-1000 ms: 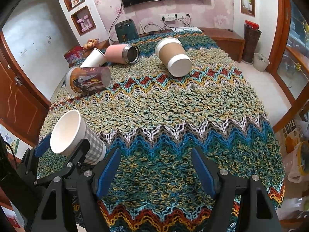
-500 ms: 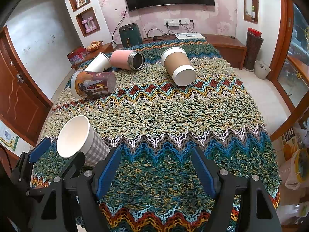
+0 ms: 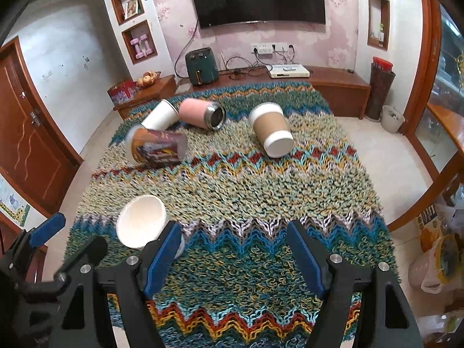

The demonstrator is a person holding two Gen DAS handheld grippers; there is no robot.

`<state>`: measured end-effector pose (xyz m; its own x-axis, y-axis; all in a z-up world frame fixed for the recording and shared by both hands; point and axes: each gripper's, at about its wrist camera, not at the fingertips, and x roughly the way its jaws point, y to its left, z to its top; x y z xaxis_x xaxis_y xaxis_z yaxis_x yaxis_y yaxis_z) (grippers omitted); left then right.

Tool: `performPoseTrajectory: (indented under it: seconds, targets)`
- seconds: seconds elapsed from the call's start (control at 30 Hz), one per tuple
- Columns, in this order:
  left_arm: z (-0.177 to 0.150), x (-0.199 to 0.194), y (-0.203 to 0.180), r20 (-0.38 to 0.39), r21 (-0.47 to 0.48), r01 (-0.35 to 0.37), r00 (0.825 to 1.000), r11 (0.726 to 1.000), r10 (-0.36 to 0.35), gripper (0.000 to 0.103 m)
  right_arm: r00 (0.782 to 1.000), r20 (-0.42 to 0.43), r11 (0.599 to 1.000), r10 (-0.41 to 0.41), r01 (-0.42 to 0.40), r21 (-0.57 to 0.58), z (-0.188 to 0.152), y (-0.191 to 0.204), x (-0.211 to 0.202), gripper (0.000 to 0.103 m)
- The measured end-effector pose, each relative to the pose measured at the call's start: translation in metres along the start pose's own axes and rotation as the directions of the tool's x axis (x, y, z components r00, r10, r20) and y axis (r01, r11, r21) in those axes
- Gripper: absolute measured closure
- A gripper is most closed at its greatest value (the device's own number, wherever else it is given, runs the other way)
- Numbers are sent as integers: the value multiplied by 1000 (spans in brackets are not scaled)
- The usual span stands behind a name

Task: Flip cup upright

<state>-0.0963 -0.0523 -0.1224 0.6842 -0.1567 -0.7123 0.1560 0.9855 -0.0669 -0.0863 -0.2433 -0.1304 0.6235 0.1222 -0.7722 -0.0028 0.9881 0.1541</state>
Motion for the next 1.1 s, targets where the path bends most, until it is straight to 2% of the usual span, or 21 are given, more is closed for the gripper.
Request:
performPoseTrajectory:
  seconds: [0.17,0.27,0.5,0.77,1.1]
  targets:
    - [28,-26,15,-40,-62,-77,996,995,74,5,1000,3,999,-19,19,-36,16,17,-30,27]
    - [43,-41,22,-61,-97,-96,994,991,90,5,1000,-9,999,-14,14,-35,27,25,-47,27]
    - [61,-64,20,-80,-89,-137,988,986,130,5,1000,7,999,-21,22,-44,47,43,-81,27]
    - [74,-79,15,-105,-65,-116,988,991,109,5,999,12,999,-35,35,-36,60,51,-98,27]
    - [85,-82,18,-117,-73,-127,986,989,118,5,997,10,997,-74,74,-21,68,52,-109,27]
